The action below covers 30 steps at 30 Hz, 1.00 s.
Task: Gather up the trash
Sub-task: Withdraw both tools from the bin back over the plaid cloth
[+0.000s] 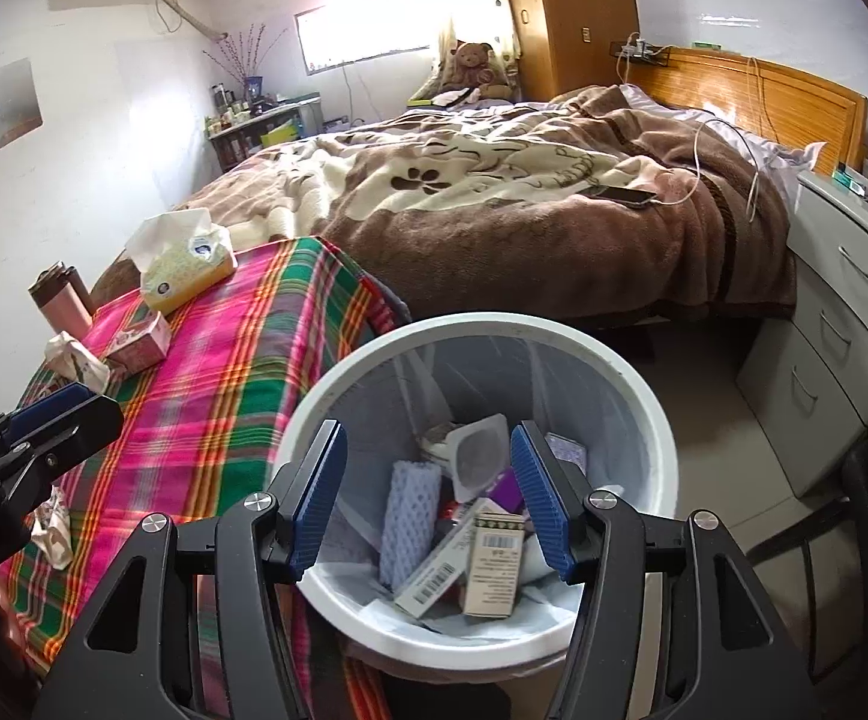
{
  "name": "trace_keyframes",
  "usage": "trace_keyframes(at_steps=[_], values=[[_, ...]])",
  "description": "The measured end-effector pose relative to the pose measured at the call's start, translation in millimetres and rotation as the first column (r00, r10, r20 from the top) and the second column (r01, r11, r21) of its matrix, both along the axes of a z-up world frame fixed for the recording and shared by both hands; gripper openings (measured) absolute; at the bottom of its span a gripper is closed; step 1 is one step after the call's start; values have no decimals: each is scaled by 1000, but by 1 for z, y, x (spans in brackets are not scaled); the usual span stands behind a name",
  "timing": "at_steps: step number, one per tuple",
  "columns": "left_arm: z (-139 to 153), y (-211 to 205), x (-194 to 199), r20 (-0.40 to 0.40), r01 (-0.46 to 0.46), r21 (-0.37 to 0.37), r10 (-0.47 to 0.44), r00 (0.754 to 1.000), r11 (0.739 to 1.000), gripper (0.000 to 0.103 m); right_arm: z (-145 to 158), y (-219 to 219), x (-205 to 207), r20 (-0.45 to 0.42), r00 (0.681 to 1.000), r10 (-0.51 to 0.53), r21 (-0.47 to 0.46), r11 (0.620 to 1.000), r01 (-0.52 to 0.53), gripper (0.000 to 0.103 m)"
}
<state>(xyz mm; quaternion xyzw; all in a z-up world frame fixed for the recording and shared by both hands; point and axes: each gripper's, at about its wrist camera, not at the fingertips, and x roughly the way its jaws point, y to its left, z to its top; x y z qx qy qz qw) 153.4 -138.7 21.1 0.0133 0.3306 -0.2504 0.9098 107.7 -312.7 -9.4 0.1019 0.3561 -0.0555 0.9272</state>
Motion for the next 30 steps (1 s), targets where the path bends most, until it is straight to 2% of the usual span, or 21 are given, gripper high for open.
trace_keyframes(at_steps=[18, 24, 30], values=[[5, 81, 8, 23, -131, -12, 132, 991, 991, 55, 5, 63, 19, 29, 993, 111, 3, 994, -111, 61], [5, 117, 17, 27, -193, -13, 194, 981, 981, 58, 6, 92, 35, 38, 987, 155, 17, 988, -156, 63], [2, 160, 30, 25, -281, -6, 281, 959, 960, 59, 7, 118, 51, 40, 979, 199, 13, 980, -199, 63]])
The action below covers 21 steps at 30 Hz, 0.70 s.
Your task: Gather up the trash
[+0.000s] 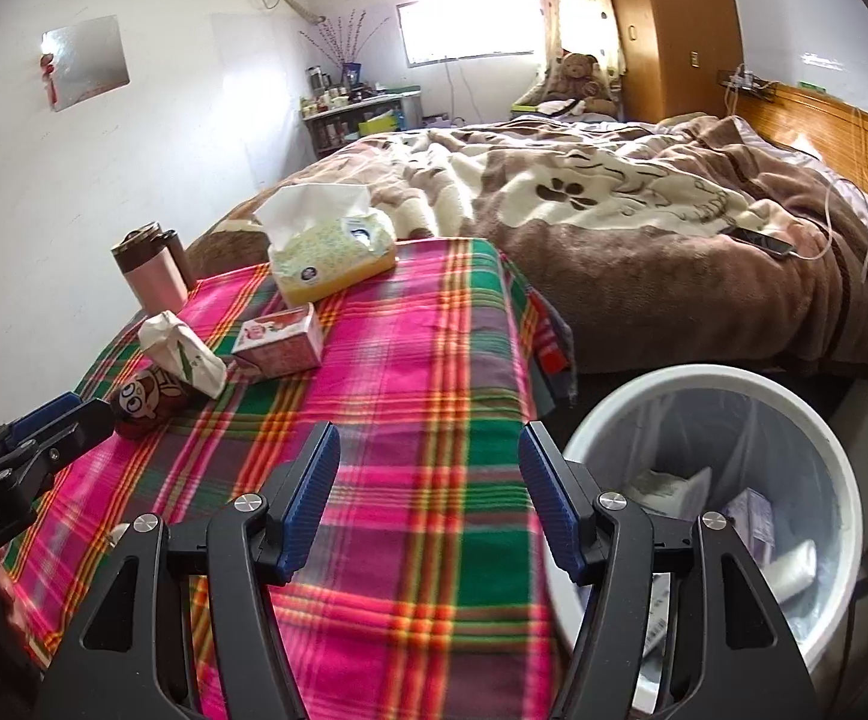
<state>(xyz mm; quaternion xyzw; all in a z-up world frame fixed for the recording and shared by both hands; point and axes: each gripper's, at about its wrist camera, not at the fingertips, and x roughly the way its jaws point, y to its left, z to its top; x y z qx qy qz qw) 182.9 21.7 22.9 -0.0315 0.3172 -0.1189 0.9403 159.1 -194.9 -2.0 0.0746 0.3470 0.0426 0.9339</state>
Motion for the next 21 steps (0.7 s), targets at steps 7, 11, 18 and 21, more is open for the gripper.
trace_keyframes(at_steps=[7, 11, 18, 21], values=[[-6, 43, 17, -15, -61, 23, 62, 998, 998, 59, -4, 24, 25, -20, 999, 43, 18, 999, -43, 63], [-13, 67, 30, -33, -95, 27, 96, 995, 995, 59, -6, 41, 40, -32, 998, 62, 20, 998, -61, 64], [-24, 95, 57, -65, -115, 45, 118, 991, 992, 63, -13, 61, 69, -72, 994, 80, 28, 997, -79, 64], [-33, 102, 71, -87, -104, 58, 109, 990, 993, 63, -17, 67, 83, -87, 993, 83, 39, 996, -80, 65]])
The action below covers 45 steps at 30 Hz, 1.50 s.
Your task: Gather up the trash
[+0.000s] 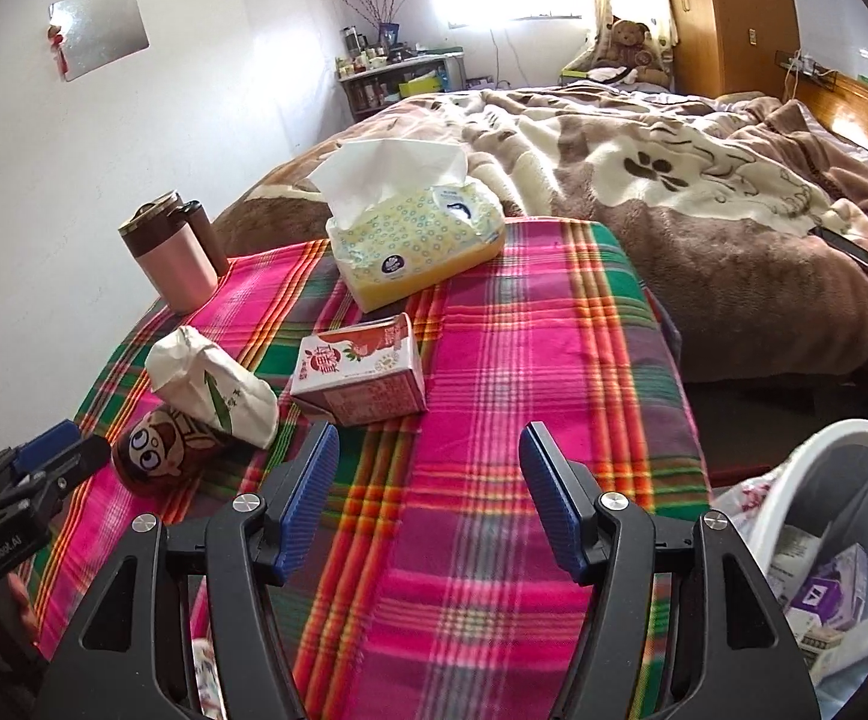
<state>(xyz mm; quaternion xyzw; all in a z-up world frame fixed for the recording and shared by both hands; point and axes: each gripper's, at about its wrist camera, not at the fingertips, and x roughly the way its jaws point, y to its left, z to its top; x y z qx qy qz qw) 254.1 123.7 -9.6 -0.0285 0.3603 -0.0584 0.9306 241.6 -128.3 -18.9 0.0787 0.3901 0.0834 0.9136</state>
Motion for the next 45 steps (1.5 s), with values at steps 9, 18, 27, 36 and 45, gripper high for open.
trace_keyframes(at_steps=[9, 18, 27, 36, 45], values=[[-19, 2, 26, -39, 58, 15, -58, 998, 998, 63, -8, 17, 40, -53, 999, -4, 45, 999, 7, 67], [-30, -5, 47, -62, 96, 19, -95, 994, 995, 64, -20, 21, 77, -132, 990, -46, 57, 997, 54, 68], [-41, -6, 52, -115, 115, -9, -115, 987, 993, 64, -31, 32, 103, -187, 981, -44, 48, 997, 53, 78], [-48, 2, 58, -130, 59, -14, -60, 990, 998, 65, -32, 41, 105, -211, 977, 25, 77, 997, -9, 78], [-47, 10, 63, -130, 29, -19, -32, 991, 999, 65, -40, 57, 102, -240, 968, 68, 4, 998, -69, 78]])
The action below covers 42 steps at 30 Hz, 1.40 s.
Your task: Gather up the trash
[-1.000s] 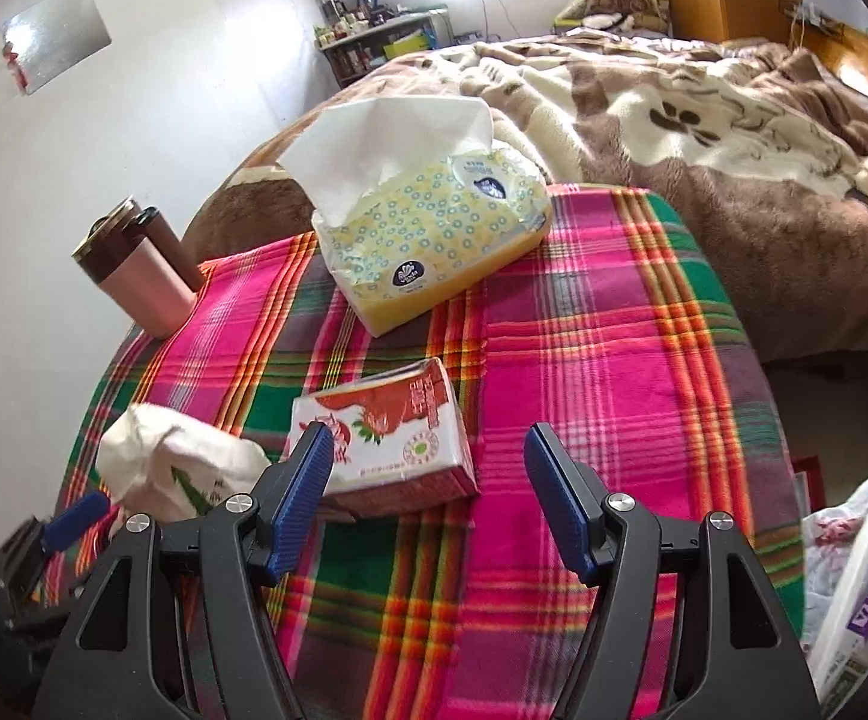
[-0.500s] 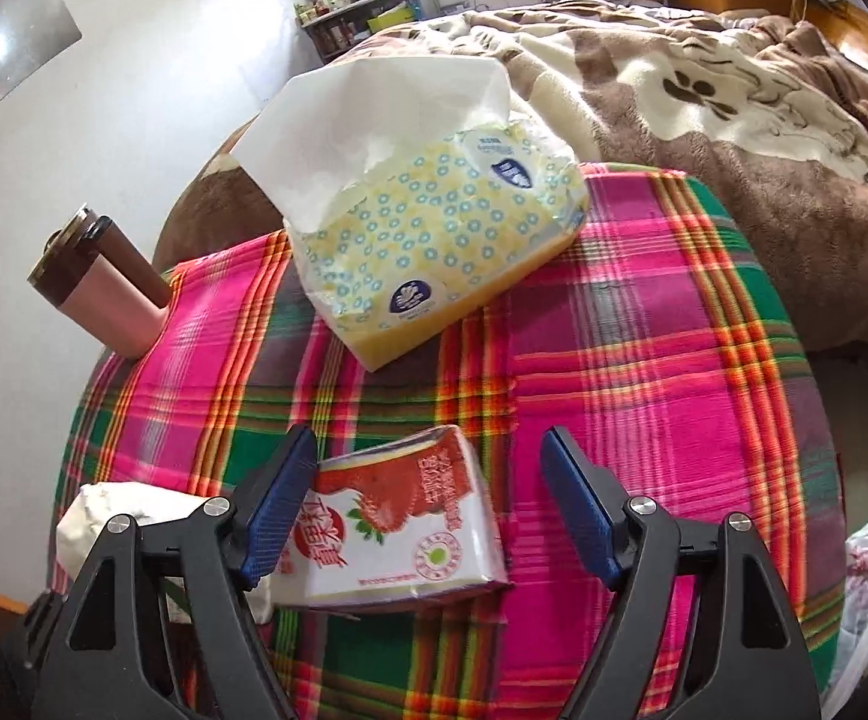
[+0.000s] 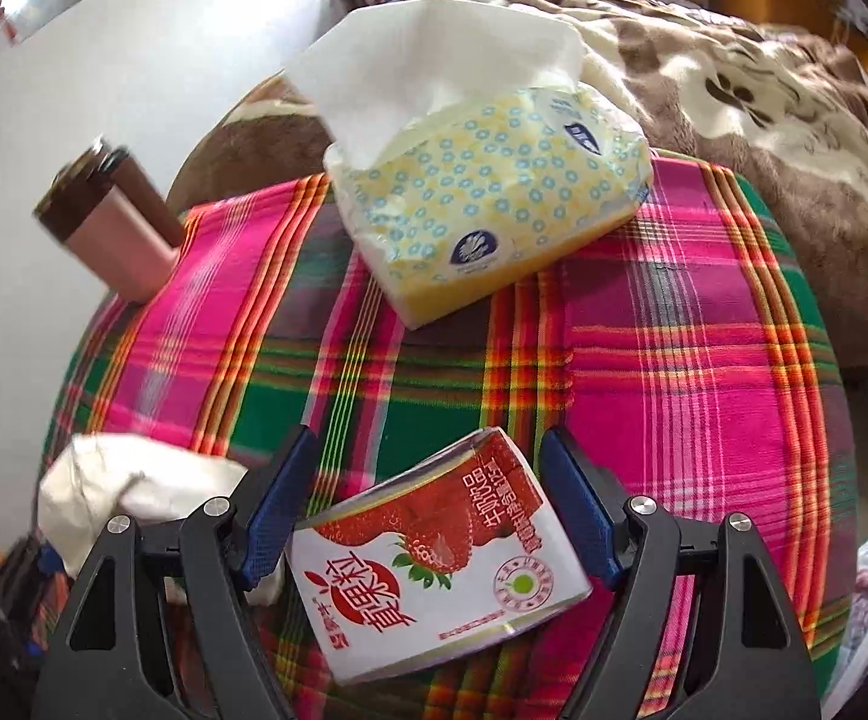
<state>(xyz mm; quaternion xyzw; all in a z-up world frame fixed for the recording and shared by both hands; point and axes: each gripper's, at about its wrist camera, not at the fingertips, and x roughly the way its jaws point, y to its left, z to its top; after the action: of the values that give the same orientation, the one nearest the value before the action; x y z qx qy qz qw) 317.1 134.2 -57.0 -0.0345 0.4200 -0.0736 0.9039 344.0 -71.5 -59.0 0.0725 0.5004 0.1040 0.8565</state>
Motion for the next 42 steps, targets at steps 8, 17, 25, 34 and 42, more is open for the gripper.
trace_keyframes(at_steps=[8, 17, 25, 34, 42], values=[[-5, 7, -6, -37, -27, -61, 24, 999, 998, 60, 3, -5, -36, 41, 997, 58, -109, 993, -53, 78], [-5, 14, -31, -46, -81, -77, 77, 996, 994, 60, 15, -43, -71, 133, 987, -95, -53, 993, 103, 78], [-5, 23, -62, -54, -141, -121, 135, 989, 983, 60, -1, -34, -76, 65, 988, -138, 32, 990, 136, 79], [-4, 17, -76, -63, -139, -123, 132, 989, 983, 60, 1, -41, -96, 12, 979, -201, 67, 977, 200, 80], [-1, 17, -78, -57, -153, -108, 148, 987, 982, 62, -1, -32, -103, 29, 986, -162, -11, 987, 162, 81]])
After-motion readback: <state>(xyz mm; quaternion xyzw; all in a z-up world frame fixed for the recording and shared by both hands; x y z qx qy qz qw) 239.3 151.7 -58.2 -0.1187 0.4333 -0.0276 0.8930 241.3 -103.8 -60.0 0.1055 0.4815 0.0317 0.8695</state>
